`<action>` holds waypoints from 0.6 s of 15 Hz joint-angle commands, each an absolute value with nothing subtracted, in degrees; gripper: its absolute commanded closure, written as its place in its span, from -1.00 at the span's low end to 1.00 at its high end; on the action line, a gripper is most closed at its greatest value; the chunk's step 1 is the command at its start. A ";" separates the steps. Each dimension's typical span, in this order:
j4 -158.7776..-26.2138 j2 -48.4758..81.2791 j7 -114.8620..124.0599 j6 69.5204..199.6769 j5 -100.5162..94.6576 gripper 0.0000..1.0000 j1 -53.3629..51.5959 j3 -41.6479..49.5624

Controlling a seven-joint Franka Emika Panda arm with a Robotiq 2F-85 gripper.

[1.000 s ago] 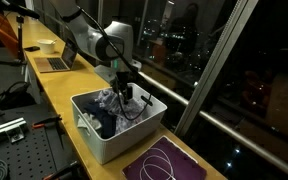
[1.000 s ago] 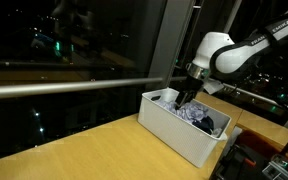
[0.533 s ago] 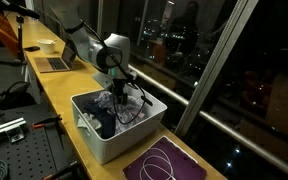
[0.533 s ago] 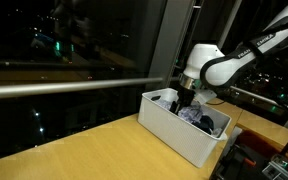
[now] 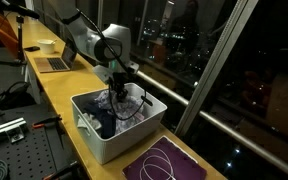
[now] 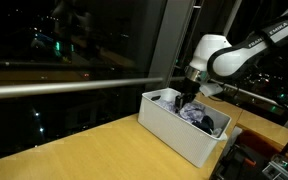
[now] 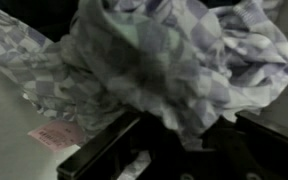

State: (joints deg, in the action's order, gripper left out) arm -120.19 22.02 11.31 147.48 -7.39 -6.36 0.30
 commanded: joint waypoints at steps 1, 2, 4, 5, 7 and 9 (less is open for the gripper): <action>-125.55 14.27 9.79 146.05 -3.67 0.98 -4.43 -0.28; -126.20 12.85 8.98 145.47 -1.75 1.00 -3.67 -0.78; -128.57 9.49 7.31 145.09 1.82 0.94 -2.51 -1.22; -129.51 7.49 6.16 144.43 4.03 0.95 -1.99 -1.52; -131.22 2.74 4.79 141.90 7.05 0.95 -1.41 -1.40; -132.17 -3.58 4.70 138.43 7.95 0.95 -1.25 -0.71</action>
